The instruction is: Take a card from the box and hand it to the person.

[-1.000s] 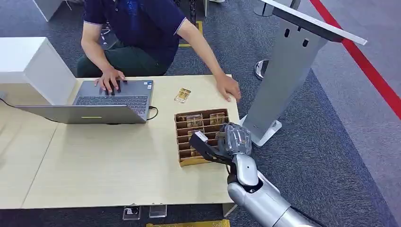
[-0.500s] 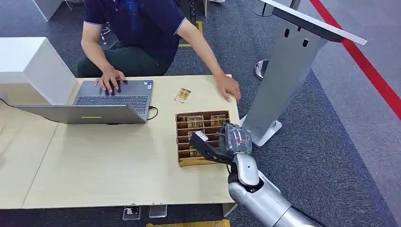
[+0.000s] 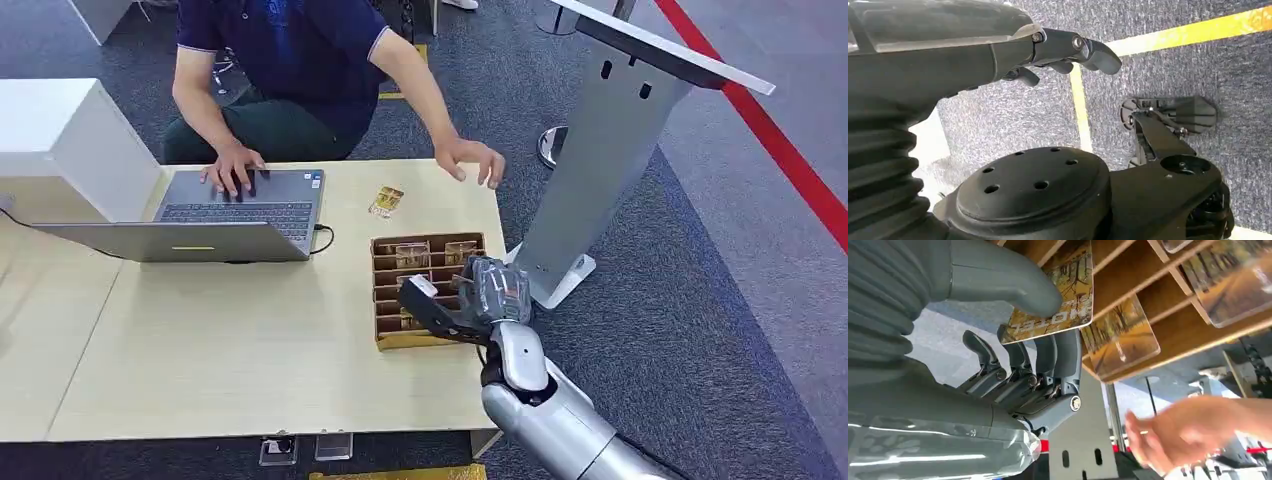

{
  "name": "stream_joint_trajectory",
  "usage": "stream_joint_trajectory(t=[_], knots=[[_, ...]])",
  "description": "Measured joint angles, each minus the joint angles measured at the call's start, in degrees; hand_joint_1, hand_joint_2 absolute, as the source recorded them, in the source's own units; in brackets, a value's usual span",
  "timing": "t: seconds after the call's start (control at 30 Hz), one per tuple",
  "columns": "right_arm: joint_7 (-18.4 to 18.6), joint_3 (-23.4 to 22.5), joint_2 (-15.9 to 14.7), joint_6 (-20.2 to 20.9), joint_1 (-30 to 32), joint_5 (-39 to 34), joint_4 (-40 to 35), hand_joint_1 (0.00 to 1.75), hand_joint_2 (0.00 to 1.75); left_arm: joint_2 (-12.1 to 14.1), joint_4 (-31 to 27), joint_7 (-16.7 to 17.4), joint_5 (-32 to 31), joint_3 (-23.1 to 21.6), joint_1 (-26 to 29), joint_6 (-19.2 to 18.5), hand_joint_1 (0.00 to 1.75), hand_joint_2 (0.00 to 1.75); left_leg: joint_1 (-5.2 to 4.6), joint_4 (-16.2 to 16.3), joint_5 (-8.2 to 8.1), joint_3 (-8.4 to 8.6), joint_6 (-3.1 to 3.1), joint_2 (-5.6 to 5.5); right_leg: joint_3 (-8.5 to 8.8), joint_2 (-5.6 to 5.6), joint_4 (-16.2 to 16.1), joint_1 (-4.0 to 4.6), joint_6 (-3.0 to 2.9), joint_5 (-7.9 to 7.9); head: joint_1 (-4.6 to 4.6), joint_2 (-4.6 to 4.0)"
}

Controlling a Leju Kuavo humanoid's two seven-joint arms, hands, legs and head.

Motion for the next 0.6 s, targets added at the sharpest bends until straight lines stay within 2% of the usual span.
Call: stream_joint_trajectory(t=[0.6], knots=[[-0.5,0.0,0.0,0.0,0.1,-0.8,0.0,0.00,1.75,0.0,0.0,-0.1,0.0,0.0,0.0,0.0,0.00,0.00,0.00,0.0,0.00,0.00,0.00,0.00,0.00,0.00,0.0,0.00,0.00,0.00,0.00,0.00]])
